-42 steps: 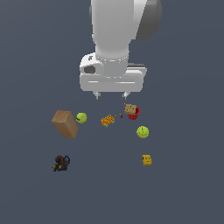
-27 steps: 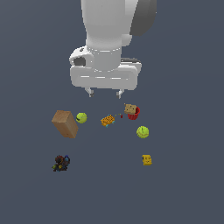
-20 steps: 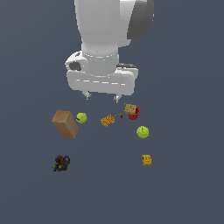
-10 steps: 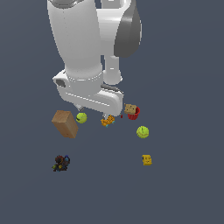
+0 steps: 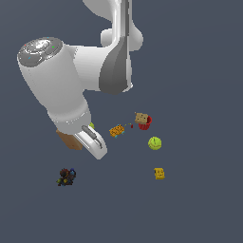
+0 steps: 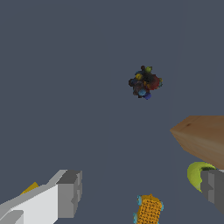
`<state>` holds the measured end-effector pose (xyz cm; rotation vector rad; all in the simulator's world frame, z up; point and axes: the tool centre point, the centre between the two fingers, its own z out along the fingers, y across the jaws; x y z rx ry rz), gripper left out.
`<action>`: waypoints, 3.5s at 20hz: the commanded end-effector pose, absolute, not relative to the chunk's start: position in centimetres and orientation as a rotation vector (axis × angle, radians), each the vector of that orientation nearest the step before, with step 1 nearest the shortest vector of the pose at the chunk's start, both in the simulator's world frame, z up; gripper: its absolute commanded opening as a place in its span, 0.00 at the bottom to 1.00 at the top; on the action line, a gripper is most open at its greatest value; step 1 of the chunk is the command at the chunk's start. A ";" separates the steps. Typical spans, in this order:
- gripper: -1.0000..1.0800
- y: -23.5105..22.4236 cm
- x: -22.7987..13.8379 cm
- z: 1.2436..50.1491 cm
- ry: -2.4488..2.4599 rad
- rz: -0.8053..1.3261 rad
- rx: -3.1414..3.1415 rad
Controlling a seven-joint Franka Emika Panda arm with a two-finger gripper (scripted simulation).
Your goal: Pick up a designated object from a clutter of objects.
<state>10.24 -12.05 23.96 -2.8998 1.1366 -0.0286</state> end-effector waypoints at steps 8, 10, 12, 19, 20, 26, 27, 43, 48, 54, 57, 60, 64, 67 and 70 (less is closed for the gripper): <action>0.96 -17.5 13.3 17.8 1.618 -0.007 -2.663; 0.96 -18.7 13.8 16.4 1.712 -0.004 -2.607; 0.96 -19.8 14.2 14.9 1.804 -0.002 -2.548; 0.96 -22.9 15.0 10.8 2.044 0.001 -2.374; 0.96 -23.2 15.0 10.4 2.069 0.001 -2.355; 0.96 -24.5 15.2 8.5 2.167 0.000 -2.272; 0.96 -24.6 15.2 8.3 2.176 0.000 -2.264; 0.96 -24.8 15.1 3.9 2.192 0.001 -2.250; 0.96 -24.8 15.1 2.8 2.193 0.000 -2.250; 0.00 -24.8 15.2 3.0 2.192 0.000 -2.250; 0.00 -24.8 15.2 3.0 2.192 0.000 -2.250; 0.00 -24.8 15.2 3.0 2.192 0.000 -2.250; 0.00 -24.8 15.5 3.6 2.187 -0.011 -2.248; 0.00 -24.5 15.4 3.8 2.187 -0.011 -2.248; 0.00 -24.1 15.2 4.2 2.187 -0.011 -2.248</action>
